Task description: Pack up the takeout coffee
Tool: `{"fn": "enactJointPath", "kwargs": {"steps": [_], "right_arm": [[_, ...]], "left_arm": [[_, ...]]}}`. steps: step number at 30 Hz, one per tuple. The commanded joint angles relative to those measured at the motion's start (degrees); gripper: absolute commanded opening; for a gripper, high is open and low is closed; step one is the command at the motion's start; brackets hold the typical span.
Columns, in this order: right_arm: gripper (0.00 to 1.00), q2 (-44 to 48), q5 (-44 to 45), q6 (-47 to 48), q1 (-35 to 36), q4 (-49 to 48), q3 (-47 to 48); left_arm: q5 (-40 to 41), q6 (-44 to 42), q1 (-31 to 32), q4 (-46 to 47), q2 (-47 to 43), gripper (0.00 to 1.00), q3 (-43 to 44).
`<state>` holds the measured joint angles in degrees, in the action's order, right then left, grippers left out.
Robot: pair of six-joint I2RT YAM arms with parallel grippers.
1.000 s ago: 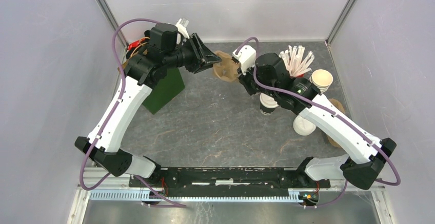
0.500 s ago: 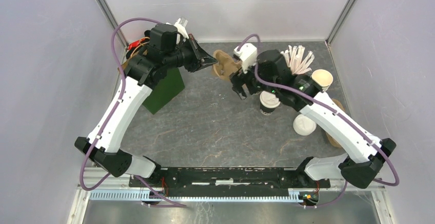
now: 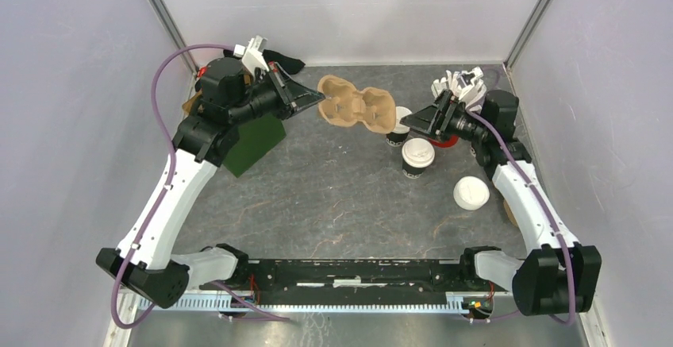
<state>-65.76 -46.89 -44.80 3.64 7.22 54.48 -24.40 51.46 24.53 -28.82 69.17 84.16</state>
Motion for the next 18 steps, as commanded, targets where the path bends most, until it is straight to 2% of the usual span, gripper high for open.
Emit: {"fn": "enactJointPath", "kwargs": {"steps": [1, 4, 6, 9, 12, 18], "right_arm": [[0.76, 1.4, -8.7, -16.7, -0.1, -20.7, -3.2], [0.71, 1.3, -9.1, -18.7, -0.2, -23.7, -4.5], [0.64, 1.7, -9.5, -25.1, -0.2, -31.3, -7.1], [0.64, 2.0, -8.3, -32.9, -0.2, -42.1, -10.2], [0.62, 1.6, -7.8, -34.5, -0.2, -44.0, -10.0], [0.44, 0.9, -6.7, -34.9, -0.2, -44.0, -9.4]], "left_arm": [[-3.8, 5.0, -0.7, 7.8, -2.9, 0.02, -1.4], [-4.6, 6.6, -1.1, 9.1, -3.6, 0.02, -2.1], [-5.2, 7.2, -1.2, 10.0, -3.7, 0.02, -2.4], [-5.6, 7.7, -1.2, 10.4, -4.0, 0.02, -2.5], [-6.3, 8.3, -1.4, 11.2, -4.0, 0.02, -2.7], [-7.4, 8.6, -1.6, 11.9, -4.2, 0.02, -3.5]]}}
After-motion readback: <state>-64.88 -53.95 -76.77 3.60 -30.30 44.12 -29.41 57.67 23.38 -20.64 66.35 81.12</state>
